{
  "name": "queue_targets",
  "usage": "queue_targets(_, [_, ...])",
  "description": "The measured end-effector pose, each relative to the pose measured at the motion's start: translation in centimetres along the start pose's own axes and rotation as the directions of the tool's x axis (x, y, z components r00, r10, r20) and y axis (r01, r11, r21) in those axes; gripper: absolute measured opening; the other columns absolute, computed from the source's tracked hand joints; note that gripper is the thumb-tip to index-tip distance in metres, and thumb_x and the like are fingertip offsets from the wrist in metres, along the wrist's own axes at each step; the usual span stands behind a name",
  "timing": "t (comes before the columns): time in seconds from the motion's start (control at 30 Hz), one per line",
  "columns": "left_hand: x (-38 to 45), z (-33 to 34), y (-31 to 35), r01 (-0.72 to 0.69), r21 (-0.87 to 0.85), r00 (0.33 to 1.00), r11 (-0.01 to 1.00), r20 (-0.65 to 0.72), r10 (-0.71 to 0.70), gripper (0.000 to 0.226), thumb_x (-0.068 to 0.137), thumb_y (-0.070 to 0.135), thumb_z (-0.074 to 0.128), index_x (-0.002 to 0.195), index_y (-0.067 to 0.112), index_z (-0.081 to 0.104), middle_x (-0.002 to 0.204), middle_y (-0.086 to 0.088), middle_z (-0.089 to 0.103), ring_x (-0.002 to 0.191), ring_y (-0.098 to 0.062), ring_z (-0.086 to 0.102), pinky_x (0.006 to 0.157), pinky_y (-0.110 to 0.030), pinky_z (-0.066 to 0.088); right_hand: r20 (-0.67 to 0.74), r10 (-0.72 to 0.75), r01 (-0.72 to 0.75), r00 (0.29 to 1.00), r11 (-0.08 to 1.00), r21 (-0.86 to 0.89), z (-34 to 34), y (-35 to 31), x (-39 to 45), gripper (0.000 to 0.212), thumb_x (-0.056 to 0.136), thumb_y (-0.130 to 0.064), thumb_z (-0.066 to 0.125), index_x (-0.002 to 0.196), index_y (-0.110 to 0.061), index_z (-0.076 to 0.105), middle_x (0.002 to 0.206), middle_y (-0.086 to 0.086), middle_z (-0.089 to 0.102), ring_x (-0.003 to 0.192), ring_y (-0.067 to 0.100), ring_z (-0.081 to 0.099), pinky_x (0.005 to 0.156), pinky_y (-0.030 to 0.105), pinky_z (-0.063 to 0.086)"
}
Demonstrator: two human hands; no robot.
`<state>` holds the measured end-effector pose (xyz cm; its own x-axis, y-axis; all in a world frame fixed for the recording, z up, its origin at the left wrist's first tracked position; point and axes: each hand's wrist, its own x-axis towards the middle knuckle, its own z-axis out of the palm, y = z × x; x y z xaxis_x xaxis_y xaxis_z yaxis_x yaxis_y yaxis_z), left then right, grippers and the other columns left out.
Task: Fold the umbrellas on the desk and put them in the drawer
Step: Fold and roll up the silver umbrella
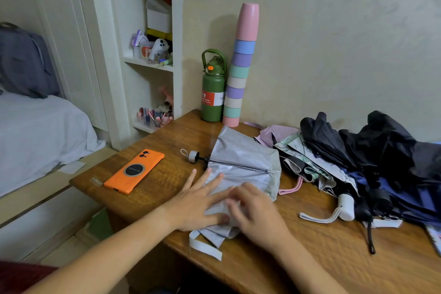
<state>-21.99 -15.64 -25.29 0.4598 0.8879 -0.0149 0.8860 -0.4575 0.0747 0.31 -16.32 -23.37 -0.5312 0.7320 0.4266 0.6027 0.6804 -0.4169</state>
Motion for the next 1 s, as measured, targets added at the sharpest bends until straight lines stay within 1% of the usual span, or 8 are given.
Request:
queue_targets(0.17, [0.1,0.4,-0.2,0.03,0.009,0.999,1.0,0.013,-0.03,0.081,0.089,0.09,0.024,0.154,0.059,-0.013,0.167,0.007,-0.03,0.148,-0.02,-0.04,0.12,-0.061,-0.021,-0.278,0.462,-0.517,0.842,0.838,-0.175,-3.2,5.7,5.8,0.039,0.095,-0.038,0.057,0.128,-0.017,0.058,0.126,0.007,0.058,0.121,0.032,0.052,0.101,0.049,0.04])
queue_targets(0.3, [0.2,0.5,-0.1,0.035,-0.021,0.999,0.999,0.028,-0.034,0.081,0.088,0.09,0.025,0.153,0.061,-0.015,0.167,0.008,-0.03,0.148,-0.019,-0.04,0.119,-0.063,-0.019,-0.087,0.627,-0.626,0.774,0.738,-0.252,-4.7,8.3,9.8,0.054,0.091,-0.066,0.043,0.107,-0.018,0.062,0.106,0.005,0.068,0.109,0.03,0.059,0.1,0.045,0.033])
queue_targets(0.47, [0.2,0.3,-0.1,0.04,-0.027,0.998,0.999,0.041,-0.039,0.081,0.087,0.092,0.023,0.153,0.062,-0.015,0.167,0.009,-0.029,0.149,-0.018,-0.038,0.121,-0.064,-0.016,0.179,0.652,-0.666,0.737,0.746,0.023,-4.6,8.2,12.3,0.058,0.096,-0.067,0.047,0.084,-0.012,0.061,0.095,0.007,0.062,0.094,0.027,0.057,0.083,0.036,0.044])
queue_targets(0.6, [0.2,0.1,-0.1,0.039,-0.024,0.998,0.999,0.05,-0.038,0.081,0.087,0.091,0.022,0.152,0.062,-0.015,0.168,0.009,-0.028,0.15,-0.019,-0.037,0.121,-0.063,-0.015,0.163,0.605,-0.621,0.78,0.712,0.328,-4.2,7.7,13.3,0.037,0.087,-0.045,0.076,0.091,-0.009,0.07,0.088,0.003,0.07,0.079,0.018,0.064,0.073,0.03,0.05])
queue_targets(0.7, [0.1,0.0,0.0,0.037,-0.039,0.999,0.999,0.041,-0.035,0.081,0.086,0.091,0.022,0.154,0.061,-0.011,0.169,0.008,-0.026,0.151,-0.019,-0.035,0.122,-0.062,-0.014,0.109,0.559,-0.499,0.822,0.616,0.609,-4.0,7.1,14.1,0.062,0.07,-0.041,0.088,0.1,0.008,0.065,0.097,0.015,0.074,0.085,0.025,0.069,0.082,0.042,0.057])
queue_targets(0.77, [0.1,0.0,0.0,0.035,-0.057,0.999,0.998,0.036,-0.033,0.082,0.086,0.091,0.022,0.155,0.06,-0.01,0.169,0.008,-0.025,0.151,-0.018,-0.034,0.122,-0.061,-0.015,0.047,0.546,-0.422,0.836,0.586,0.692,-4.1,6.2,14.3,0.066,0.064,-0.042,0.091,0.107,0.001,0.065,0.106,0.014,0.075,0.097,0.029,0.073,0.093,0.052,0.058])
queue_targets(0.9, [0.1,0.1,0.0,0.041,-0.085,0.999,0.996,0.024,-0.039,0.079,0.087,0.091,0.022,0.154,0.062,-0.01,0.169,0.01,-0.023,0.151,-0.017,-0.034,0.123,-0.059,-0.015,-0.063,0.381,-0.244,0.923,0.703,0.668,-3.9,2.2,12.1,0.041,0.084,-0.014,0.084,0.12,-0.012,0.064,0.107,-0.001,0.076,0.097,0.006,0.072,0.082,0.027,0.06])
queue_targets(1.0, [0.1,-0.1,0.1,0.062,-0.107,0.998,0.992,0.01,-0.061,0.073,0.093,0.083,0.022,0.156,0.058,-0.003,0.171,0.011,-0.015,0.154,-0.015,-0.028,0.124,-0.059,-0.012,-0.094,0.24,-0.177,0.966,0.883,0.435,-2.5,0.4,8.8,0.027,0.087,-0.029,0.08,0.092,-0.005,0.072,0.082,0.0,0.074,0.074,0.005,0.065,0.067,0.036,0.057])
